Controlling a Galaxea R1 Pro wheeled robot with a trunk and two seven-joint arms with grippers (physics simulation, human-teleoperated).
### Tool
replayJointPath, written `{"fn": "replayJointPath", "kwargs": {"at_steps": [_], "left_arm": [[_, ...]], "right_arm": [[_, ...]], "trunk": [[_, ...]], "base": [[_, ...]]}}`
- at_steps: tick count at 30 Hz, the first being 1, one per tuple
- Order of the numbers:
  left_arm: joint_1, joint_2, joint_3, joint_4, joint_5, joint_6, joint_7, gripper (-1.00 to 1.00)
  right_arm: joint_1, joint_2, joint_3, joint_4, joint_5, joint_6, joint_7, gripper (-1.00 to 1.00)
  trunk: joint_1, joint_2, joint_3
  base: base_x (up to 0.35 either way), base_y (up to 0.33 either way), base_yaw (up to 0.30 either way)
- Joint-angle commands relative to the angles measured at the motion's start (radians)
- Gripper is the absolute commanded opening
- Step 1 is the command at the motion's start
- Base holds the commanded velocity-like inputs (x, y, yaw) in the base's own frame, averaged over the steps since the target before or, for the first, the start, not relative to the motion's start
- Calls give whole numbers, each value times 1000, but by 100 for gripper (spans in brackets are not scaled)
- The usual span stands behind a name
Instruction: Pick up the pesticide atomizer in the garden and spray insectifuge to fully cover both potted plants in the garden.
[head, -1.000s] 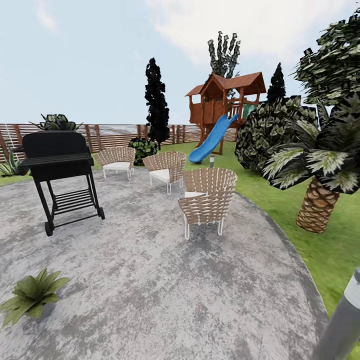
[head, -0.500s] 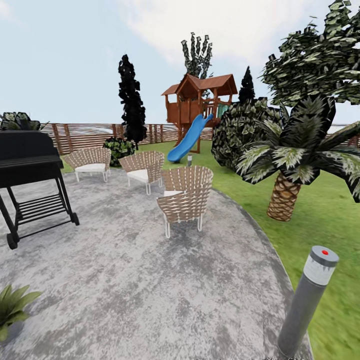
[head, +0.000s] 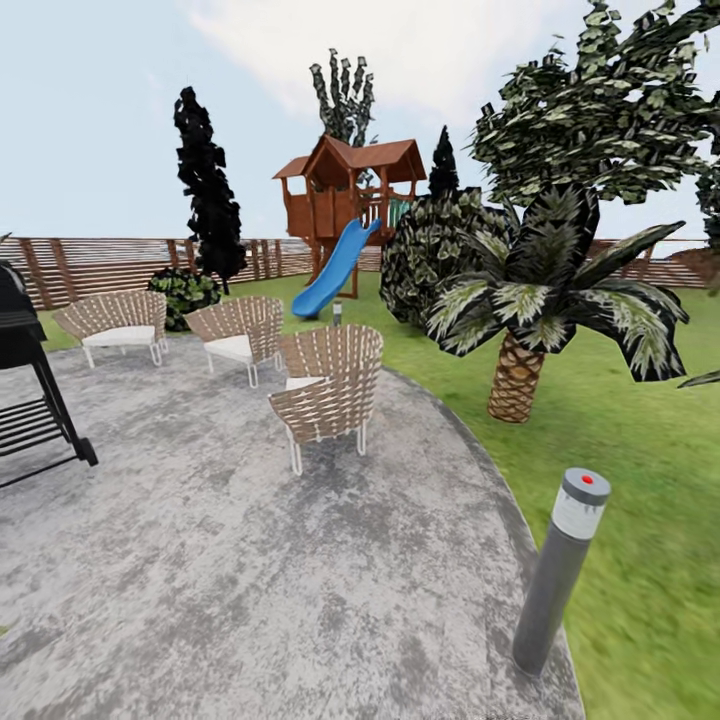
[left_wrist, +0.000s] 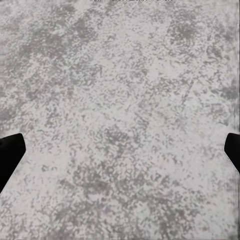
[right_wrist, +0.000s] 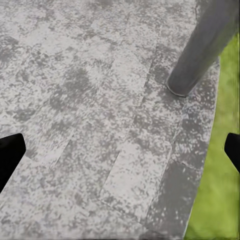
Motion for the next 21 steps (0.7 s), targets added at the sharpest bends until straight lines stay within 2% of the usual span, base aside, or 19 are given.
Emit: {"fn": "replayJointPath", "kwargs": {"at_steps": [1, 7, 8, 9, 10, 21], "left_arm": [[0, 0, -1, 0, -1, -3, 1, 100], [0, 0, -1, 0, -1, -3, 1, 100], [0, 0, -1, 0, -1, -3, 1, 100], [0, 0, -1, 0, -1, -3, 1, 100], [0, 0, -1, 0, -1, -3, 1, 100], [0, 0, -1, 0, -1, -3, 1, 100]], "right_arm": [[-1, 0, 0, 1, 0, -3, 0, 100], [-1, 0, -5, 0, 0, -3, 0, 100], [-1, 0, -30, 0, 0, -3, 0, 100], [-1, 0, -80, 1, -1, -3, 1, 100], [-1, 0, -93, 1, -1, -3, 1, 100], [-1, 0, -101, 2, -1, -3, 3, 100]], "trunk": [[0, -1, -1], [0, -1, -1], [0, -1, -1], [0, -1, -1], [0, -1, -1], [0, -1, -1]], "base": [[0, 0, -300], [0, 0, -300], [0, 0, -300], [0, 0, -300], [0, 0, -300], [0, 0, -300]]}}
